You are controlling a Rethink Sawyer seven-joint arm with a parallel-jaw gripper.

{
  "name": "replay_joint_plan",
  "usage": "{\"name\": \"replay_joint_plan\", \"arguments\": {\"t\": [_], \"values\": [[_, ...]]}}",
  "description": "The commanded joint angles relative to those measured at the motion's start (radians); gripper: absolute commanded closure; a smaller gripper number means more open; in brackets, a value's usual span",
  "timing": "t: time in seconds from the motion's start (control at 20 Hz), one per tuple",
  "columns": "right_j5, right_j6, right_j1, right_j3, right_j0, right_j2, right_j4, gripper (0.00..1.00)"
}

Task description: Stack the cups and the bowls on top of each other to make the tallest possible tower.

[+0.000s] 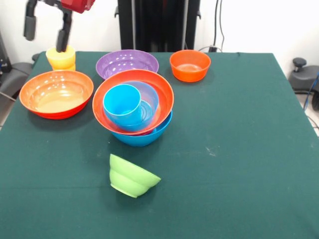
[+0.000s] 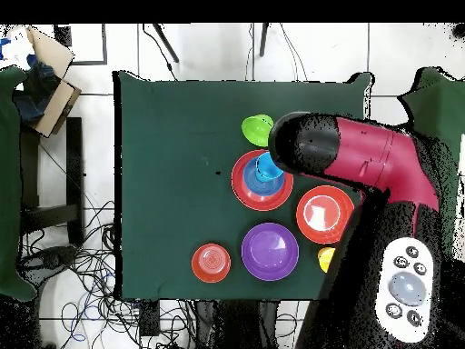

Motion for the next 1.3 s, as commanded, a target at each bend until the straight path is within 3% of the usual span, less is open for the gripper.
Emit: {"name": "replay_joint_plan", "arguments": {"t": [0.05,0.3,0.45,0.85,1.3], "values": [[0.198,-0.304,-0.064,0.091,-0.172,0.244,0.08,1.0],[0.187,-0.247,-0.041,0.071,-0.158,0.258,0.075,1.0],[0.131,-0.186,-0.007,0.064,-0.143,0.272,0.057,1.0],[0.081,-0.076,-0.002,0.08,-0.101,0.262,0.039,1.0],[0.067,-0.061,-0.002,0.07,-0.082,0.237,0.011,1.0]]}}
